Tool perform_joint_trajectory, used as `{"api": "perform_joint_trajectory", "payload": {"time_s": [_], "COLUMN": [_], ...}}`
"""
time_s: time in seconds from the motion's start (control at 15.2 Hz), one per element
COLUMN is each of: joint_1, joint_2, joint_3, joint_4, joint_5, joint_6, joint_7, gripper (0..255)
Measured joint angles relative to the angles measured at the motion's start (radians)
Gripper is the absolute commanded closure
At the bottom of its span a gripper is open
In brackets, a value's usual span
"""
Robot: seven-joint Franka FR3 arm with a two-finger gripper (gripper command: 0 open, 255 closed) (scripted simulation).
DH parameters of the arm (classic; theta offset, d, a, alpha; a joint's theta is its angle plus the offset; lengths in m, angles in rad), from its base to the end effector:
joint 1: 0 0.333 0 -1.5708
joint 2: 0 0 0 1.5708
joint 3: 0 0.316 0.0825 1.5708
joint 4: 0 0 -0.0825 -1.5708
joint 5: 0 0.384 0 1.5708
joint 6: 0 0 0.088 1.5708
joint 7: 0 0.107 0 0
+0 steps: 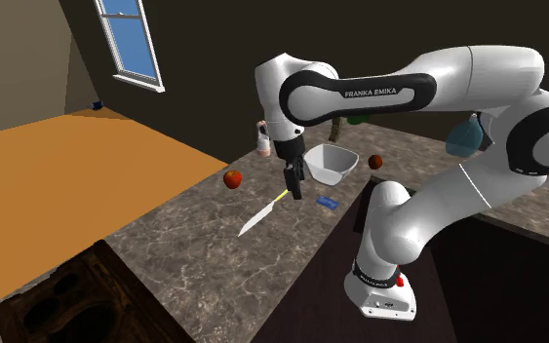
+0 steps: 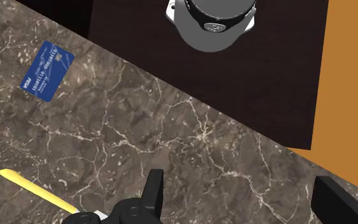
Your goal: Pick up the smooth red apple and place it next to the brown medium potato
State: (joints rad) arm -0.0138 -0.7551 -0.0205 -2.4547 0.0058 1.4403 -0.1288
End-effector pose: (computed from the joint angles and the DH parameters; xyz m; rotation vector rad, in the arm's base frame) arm 0.2924 -0.0104 0.5261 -3.0720 -0.1567 0.3976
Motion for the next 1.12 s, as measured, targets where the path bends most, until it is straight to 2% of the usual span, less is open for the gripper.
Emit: {"api": "perform_joint_trajectory", "payload": {"time_s": [0.2, 0.53, 0.79, 1.12], "joint_1": [-0.006, -0.016, -0.023, -0.026], "joint_2": [0.026, 0.156, 0.276, 0.456], "joint_3": [-0.021, -0.084, -0.136, -0.195], "joint_4": [0.001, 0.021, 0.056, 0.153], "joint_5": [-0.020, -0.069, -0.097, -0.102], "joint_6": [0.031, 0.168, 0.278, 0.393], "joint_7": [-0.031, -0.128, -0.211, -0.320], "gripper": [0, 0, 0, 0]}}
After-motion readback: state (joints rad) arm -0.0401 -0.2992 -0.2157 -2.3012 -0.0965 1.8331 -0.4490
